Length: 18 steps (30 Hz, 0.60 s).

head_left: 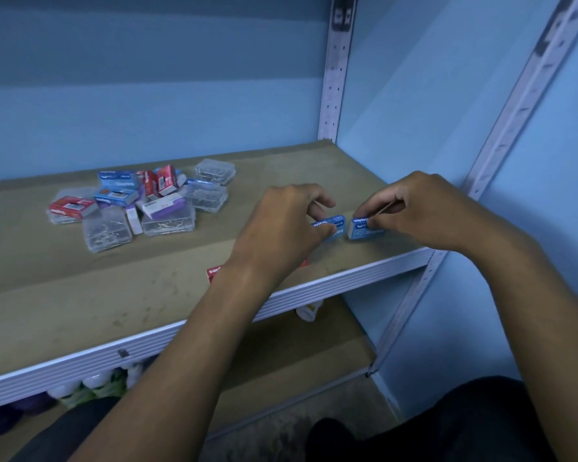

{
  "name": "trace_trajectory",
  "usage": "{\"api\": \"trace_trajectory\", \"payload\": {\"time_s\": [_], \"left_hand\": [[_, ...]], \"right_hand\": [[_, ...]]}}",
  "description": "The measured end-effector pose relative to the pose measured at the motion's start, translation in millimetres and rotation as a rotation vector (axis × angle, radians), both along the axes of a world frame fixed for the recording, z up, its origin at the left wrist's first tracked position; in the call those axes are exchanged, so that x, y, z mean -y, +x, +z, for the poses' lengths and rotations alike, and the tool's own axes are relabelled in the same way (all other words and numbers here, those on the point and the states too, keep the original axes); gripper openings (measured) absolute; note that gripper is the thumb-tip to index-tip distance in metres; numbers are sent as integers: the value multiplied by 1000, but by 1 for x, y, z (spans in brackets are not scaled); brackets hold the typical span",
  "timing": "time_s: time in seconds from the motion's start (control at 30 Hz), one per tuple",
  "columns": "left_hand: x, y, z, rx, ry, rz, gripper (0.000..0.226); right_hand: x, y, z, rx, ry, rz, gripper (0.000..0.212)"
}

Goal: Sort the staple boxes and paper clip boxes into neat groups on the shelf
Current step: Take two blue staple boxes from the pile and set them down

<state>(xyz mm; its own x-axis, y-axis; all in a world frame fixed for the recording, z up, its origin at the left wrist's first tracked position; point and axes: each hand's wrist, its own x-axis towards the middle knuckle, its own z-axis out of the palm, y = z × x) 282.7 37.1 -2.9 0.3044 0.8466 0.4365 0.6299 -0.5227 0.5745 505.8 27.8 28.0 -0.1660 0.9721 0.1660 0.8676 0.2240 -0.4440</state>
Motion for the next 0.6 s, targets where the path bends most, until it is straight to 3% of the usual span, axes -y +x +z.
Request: {"api": "trace_trajectory", "payload": {"time_s": [0.6], "left_hand": [[6,18,-3,-91,-53,-89,37]], "right_hand": [[5,20,-5,20,-82,8,30]]}}
